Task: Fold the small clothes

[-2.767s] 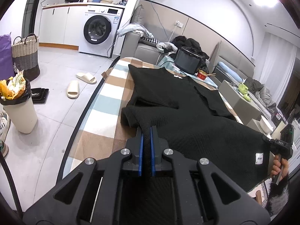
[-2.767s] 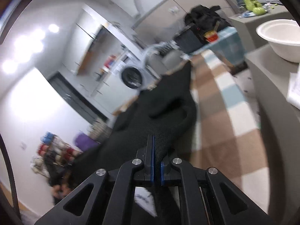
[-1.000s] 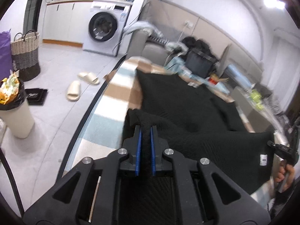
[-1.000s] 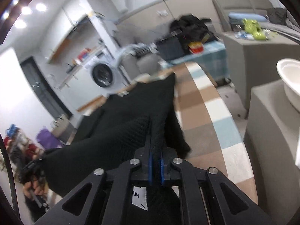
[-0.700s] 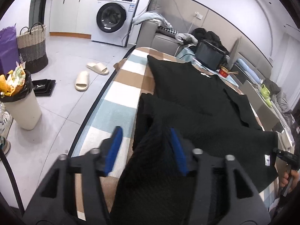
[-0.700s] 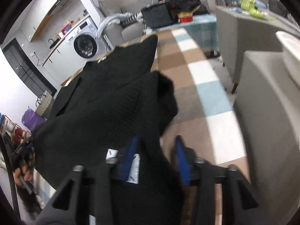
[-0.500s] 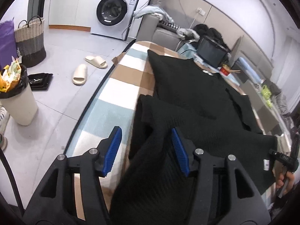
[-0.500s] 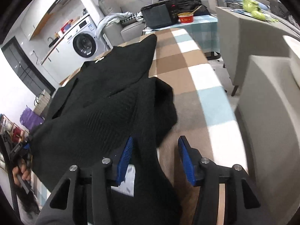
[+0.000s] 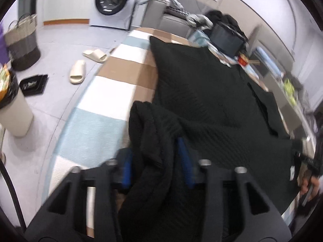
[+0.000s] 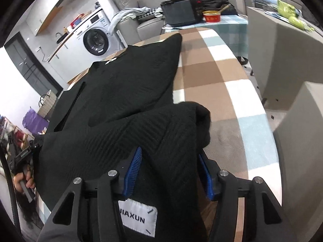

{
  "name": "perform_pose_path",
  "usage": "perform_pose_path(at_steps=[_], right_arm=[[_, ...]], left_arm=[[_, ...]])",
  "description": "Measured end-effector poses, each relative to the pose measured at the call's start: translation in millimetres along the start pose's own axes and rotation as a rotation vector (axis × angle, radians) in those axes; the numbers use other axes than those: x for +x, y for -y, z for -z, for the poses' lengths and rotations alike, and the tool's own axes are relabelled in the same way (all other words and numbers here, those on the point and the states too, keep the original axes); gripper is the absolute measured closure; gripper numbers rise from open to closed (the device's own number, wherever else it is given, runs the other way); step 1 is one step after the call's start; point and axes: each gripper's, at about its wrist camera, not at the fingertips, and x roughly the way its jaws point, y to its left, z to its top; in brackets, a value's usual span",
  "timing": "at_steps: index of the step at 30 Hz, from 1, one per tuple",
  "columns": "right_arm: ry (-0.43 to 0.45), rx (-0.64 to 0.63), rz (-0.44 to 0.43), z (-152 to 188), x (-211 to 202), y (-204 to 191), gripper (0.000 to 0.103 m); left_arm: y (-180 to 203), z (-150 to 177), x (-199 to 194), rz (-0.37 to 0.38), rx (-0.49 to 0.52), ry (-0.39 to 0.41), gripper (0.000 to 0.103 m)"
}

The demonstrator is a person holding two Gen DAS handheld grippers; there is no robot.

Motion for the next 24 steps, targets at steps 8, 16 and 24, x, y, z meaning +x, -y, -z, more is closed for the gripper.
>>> perform_pose_path(at_steps=[8,16,24], right_arm=[[0.010,-0.121,0.036,11.4,1.9,-20.6,0.078],[-0.009,-0.132,0.030,46.8,-23.7,-23.2,0.078],[-0.004,-0.120,-0.011,81.2,-69.7,-16.7,0.056]], left_arm=[[29.3,19.0,-10.9,-0.053,0.136,0.013,0.091],[22.7,70.7,-59.6,-0.054,0.127,0.006,0.091],[7.0,101.8,-112.1,-0.078,0.125,0.028,0.052]])
